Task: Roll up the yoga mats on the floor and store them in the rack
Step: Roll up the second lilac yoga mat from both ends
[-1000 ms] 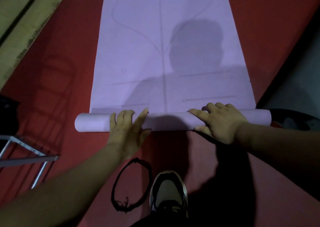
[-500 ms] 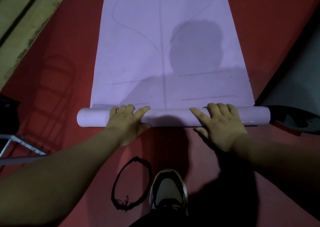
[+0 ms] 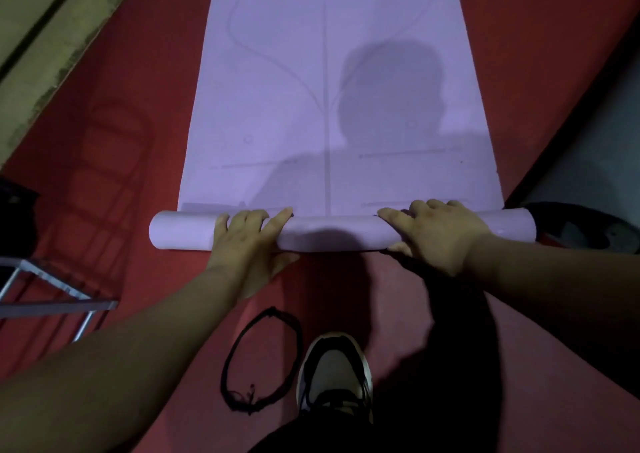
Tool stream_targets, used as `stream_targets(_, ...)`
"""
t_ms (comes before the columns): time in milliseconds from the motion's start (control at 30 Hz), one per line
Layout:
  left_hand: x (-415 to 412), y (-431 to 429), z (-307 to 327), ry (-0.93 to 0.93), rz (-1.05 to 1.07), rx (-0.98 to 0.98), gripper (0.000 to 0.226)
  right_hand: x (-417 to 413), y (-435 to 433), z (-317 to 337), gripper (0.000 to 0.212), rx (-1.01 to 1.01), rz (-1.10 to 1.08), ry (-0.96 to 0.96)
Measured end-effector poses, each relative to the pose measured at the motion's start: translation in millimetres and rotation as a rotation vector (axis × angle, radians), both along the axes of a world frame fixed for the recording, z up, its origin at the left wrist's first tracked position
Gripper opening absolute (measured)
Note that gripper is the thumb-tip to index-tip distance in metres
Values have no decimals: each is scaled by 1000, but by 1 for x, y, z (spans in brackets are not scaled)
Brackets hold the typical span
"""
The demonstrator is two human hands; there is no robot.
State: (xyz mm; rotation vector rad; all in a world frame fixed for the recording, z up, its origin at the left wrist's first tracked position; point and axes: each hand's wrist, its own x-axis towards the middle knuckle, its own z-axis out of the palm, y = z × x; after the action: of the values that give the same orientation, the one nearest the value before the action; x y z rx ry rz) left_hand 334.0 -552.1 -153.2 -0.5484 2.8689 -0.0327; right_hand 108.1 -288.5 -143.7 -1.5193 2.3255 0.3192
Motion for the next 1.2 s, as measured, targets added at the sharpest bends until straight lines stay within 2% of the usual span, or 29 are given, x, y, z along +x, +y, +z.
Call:
stream_targets(167, 23, 7, 14, -95, -38, 17, 74, 17, 4, 3, 68, 40, 6, -242)
stream_targets(300, 64, 25, 13, -66, -143, 57, 72, 46, 30, 1, 73, 144, 6, -454)
stream_targets(433, 68, 30, 16, -164, -129, 53, 79, 65, 47, 0, 72, 114, -2, -399)
stream_targets(533, 54, 25, 21, -309, -112, 119, 88, 90, 61, -2, 68, -96, -40, -151)
stream_targets(600, 48, 23, 22, -369, -111, 151, 92, 112, 69, -9, 68, -196, -93, -53)
stream_targets(733, 44, 20, 21, -413, -103, 160, 91, 112, 68, -16, 68, -240, -101, -6)
stream_targets(900, 41, 16, 27, -372, -88, 198, 88, 85, 57, -13, 68, -69, -29, -63)
stream_targets(1100, 63, 34, 13, -194, -108, 3, 74, 66, 44, -8, 71, 25, -11, -207)
stream_targets(1200, 77, 45, 2, -110, -98, -6, 77, 62, 42, -10, 72, 36, 4, -215)
